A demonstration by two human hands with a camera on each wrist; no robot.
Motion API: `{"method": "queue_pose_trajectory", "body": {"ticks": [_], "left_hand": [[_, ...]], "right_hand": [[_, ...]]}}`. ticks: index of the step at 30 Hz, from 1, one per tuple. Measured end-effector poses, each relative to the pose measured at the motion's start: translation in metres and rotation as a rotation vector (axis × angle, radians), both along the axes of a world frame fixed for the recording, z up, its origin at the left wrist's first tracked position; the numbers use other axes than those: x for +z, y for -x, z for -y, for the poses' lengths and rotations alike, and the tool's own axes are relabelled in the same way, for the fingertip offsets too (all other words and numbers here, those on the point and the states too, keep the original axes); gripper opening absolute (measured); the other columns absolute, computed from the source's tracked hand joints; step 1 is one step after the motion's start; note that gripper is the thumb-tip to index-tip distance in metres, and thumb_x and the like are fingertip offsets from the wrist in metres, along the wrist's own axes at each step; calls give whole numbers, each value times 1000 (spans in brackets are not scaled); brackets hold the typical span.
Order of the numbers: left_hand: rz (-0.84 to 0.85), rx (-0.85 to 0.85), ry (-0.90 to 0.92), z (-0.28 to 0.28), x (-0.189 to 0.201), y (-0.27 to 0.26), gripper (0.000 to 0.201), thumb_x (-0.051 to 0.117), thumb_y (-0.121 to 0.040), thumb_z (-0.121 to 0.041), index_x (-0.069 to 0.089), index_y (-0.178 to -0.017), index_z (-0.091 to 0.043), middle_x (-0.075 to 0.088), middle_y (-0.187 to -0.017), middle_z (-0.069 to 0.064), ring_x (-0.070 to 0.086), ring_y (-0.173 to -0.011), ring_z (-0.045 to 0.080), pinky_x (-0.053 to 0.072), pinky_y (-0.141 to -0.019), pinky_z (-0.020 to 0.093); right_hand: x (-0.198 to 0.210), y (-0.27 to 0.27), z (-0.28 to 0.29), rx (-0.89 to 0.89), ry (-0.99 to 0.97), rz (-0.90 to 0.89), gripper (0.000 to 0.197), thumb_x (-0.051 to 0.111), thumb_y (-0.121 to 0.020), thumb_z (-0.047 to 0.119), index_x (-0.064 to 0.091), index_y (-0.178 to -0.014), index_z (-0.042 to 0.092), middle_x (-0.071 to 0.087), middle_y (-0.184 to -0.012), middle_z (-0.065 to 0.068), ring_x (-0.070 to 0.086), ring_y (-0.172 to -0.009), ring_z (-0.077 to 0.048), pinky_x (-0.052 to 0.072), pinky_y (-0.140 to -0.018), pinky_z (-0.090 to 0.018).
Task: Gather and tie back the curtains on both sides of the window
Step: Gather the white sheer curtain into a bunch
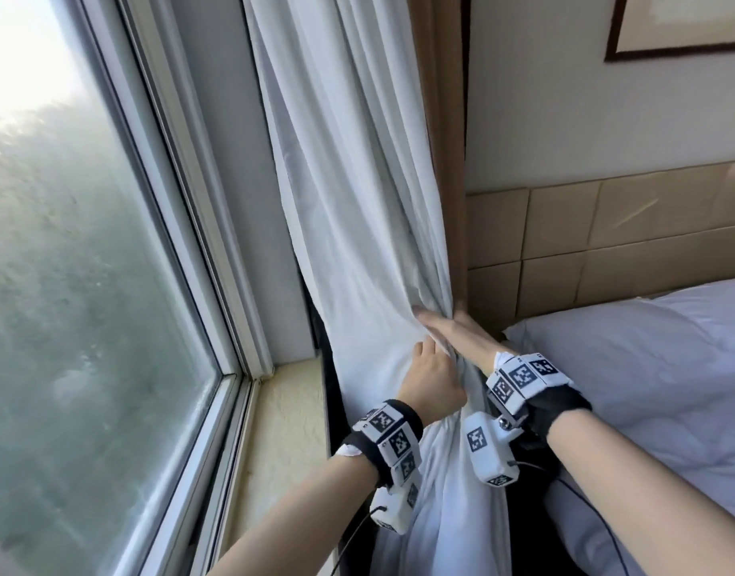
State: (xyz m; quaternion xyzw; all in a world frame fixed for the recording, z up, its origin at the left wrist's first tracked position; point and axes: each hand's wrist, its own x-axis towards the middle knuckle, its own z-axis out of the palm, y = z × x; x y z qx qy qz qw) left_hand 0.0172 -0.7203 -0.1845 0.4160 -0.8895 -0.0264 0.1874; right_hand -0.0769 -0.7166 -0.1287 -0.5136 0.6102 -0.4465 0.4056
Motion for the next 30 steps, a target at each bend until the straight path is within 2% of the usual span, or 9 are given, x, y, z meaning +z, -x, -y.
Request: {"method": "queue_pose_trajectory", "body": {"ticks": [3,5,7,10,14,18,21,26,30], "left_hand": [[-36,-78,-131,12,-2,-5,54,45,-76,-15,45,-128,0,43,-132,20,35,-124,37,30,-106,42],[-176,-122,-308,18,0,-18,64,59,-82,-15,37,-141,-5,38,-141,15,34,-131,31,29,-111,39],[-360,-130,-457,24,9,-36,50,65,-84,-14,53,-132,-13,48,-136,4,45,-126,19,35,-109,34],[-816,89,-413,54,22,-73,32,67,-84,-15,65,-115,-22,59,-122,-4,52,-116,10,43,-103,36],[-1168,412,-557,104,15,-118,107,87,-59,-49,31,-145,-22,38,-147,5,42,-132,22,36,-110,47],[-1137,366,-774,114,3,-127,131,85,-62,-51,-5,-153,-23,11,-160,0,18,-145,18,18,-118,43],[-1105,200,-870,108,1,-108,99,67,-87,-41,-2,-153,-16,17,-156,-2,14,-146,16,12,-117,37],[-1011,88,-773,100,8,-76,40,69,-85,-37,60,-116,-15,65,-120,8,62,-113,22,50,-94,31],[-925,141,-679,94,6,-50,38,56,-96,-30,55,-125,-6,65,-114,3,63,-104,16,50,-74,13]], "right_hand": [[-1,2,3,10,-3,-166,128,80,-49,69,22,-149,14,49,-140,-5,48,-127,-23,37,-108,-37],[-3,8,4,-71,70,-312,89,81,-65,41,41,-139,13,58,-128,-7,55,-119,-26,43,-94,-28],[-2,15,1,-183,133,-355,55,70,-78,20,52,-130,13,63,-121,-13,57,-115,-31,44,-88,-27],[9,22,-7,-118,85,-243,54,67,-85,9,47,-135,4,56,-130,-16,51,-123,-32,39,-96,-30],[18,40,-15,-19,29,-115,60,67,-84,-2,40,-138,0,53,-131,-12,50,-117,-22,36,-93,-22],[15,48,-14,-24,31,-96,59,67,-84,0,42,-137,2,55,-126,-9,49,-106,-16,36,-93,-23],[12,45,-10,-13,28,-75,55,66,-86,1,44,-135,2,56,-121,-7,50,-106,-16,36,-93,-24],[5,36,-8,-22,50,-56,52,64,-86,-3,46,-134,2,54,-115,-4,49,-107,-16,37,-93,-24],[3,31,-5,-55,38,-50,71,77,-76,17,42,-136,1,56,-127,-12,53,-117,-23,41,-98,-32]]}}
